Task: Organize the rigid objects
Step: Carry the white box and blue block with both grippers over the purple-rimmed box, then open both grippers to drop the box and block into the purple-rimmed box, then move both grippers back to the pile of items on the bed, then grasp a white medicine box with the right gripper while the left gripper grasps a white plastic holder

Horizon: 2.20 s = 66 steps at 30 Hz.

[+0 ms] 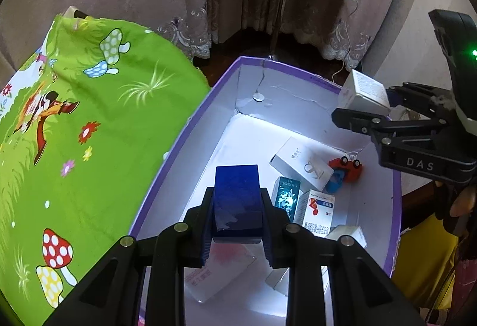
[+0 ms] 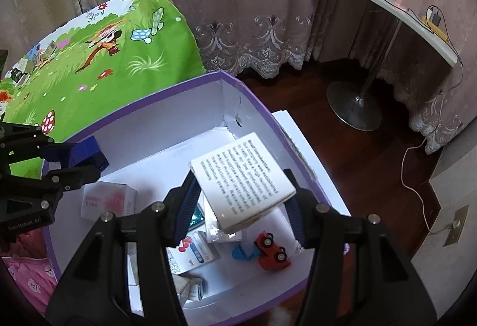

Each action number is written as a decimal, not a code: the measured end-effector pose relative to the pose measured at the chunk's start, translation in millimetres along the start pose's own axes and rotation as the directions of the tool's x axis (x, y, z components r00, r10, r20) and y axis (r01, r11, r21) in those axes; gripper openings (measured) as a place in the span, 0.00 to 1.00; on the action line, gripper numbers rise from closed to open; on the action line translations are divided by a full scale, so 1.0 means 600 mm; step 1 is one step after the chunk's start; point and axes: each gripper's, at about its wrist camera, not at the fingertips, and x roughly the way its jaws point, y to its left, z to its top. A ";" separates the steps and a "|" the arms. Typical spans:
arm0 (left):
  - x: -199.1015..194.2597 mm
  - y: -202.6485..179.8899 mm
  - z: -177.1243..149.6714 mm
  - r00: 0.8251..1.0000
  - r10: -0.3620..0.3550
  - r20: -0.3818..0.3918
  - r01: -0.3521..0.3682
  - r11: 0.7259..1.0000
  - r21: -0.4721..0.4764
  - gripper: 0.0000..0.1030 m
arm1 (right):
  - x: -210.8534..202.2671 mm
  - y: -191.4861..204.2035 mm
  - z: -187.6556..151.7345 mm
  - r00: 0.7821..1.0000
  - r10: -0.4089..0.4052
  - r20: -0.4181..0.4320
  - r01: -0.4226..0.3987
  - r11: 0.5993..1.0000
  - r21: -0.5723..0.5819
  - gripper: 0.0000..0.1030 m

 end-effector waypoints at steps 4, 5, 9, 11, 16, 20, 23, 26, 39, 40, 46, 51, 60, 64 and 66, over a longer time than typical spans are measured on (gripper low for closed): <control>0.000 -0.001 0.008 1.000 -0.004 0.016 0.004 1.000 -0.013 0.28 | -0.005 -0.001 -0.002 1.000 0.006 0.015 -0.006 1.000 0.008 0.57; -0.001 0.000 0.008 1.000 -0.007 0.022 0.008 1.000 -0.017 0.28 | -0.007 -0.003 -0.003 1.000 0.004 0.018 -0.004 1.000 0.012 0.58; -0.008 0.006 0.013 0.997 -0.060 0.047 0.063 0.997 -0.052 0.37 | -0.017 -0.015 0.004 0.999 -0.011 0.043 0.009 0.999 0.053 0.73; -0.016 0.010 0.013 0.995 -0.081 0.062 0.085 0.995 -0.058 0.53 | -0.026 -0.019 0.010 0.997 0.012 0.072 -0.017 0.997 0.073 0.82; -0.054 0.041 0.009 0.985 -0.092 0.149 0.109 0.988 -0.112 0.62 | -0.056 -0.010 0.031 0.991 0.034 0.133 -0.043 0.997 0.066 0.85; -0.100 0.111 -0.012 0.976 -0.033 0.214 0.074 0.980 -0.187 0.62 | -0.069 0.022 0.059 0.985 0.063 0.158 -0.068 0.997 0.030 0.85; -0.139 0.184 -0.053 0.965 0.081 0.248 -0.018 0.969 -0.248 0.64 | -0.068 0.074 0.081 0.983 0.094 0.159 -0.088 0.995 -0.046 0.85; -0.173 0.266 -0.112 0.947 0.211 0.240 -0.120 0.931 -0.344 0.68 | -0.057 0.148 0.098 0.981 0.139 0.136 -0.118 0.981 -0.154 0.85; -0.259 0.652 -0.423 0.807 0.586 -0.078 -0.465 0.548 -0.695 0.73 | 0.085 0.627 0.149 0.942 0.324 -0.087 -0.312 0.748 -0.586 0.85; -0.268 0.681 -0.441 0.790 0.605 -0.099 -0.478 0.506 -0.718 0.73 | 0.101 0.664 0.156 0.936 0.335 -0.108 -0.332 0.735 -0.592 0.85; -0.295 0.780 -0.501 0.736 0.653 -0.178 -0.492 0.334 -0.804 0.73 | 0.200 0.849 0.261 0.899 0.407 -0.161 -0.429 0.747 -0.507 0.85; -0.302 0.810 -0.538 0.745 0.640 -0.186 -0.442 0.266 -0.856 0.74 | 0.264 0.976 0.370 0.894 0.428 -0.129 -0.440 0.791 -0.426 0.85; -0.291 0.809 -0.527 0.753 0.623 -0.213 -0.471 0.284 -0.835 0.90 | 0.360 1.114 0.547 0.857 0.509 -0.085 -0.514 0.855 -0.069 0.85; -0.294 0.810 -0.531 0.757 0.622 -0.202 -0.455 0.279 -0.845 0.91 | 0.392 1.165 0.573 0.906 0.416 -0.080 -0.421 0.905 -0.060 0.85; -0.295 0.811 -0.533 0.760 0.621 -0.192 -0.444 0.281 -0.851 0.91 | 0.411 1.189 0.572 0.931 0.351 -0.102 -0.360 0.929 -0.084 0.85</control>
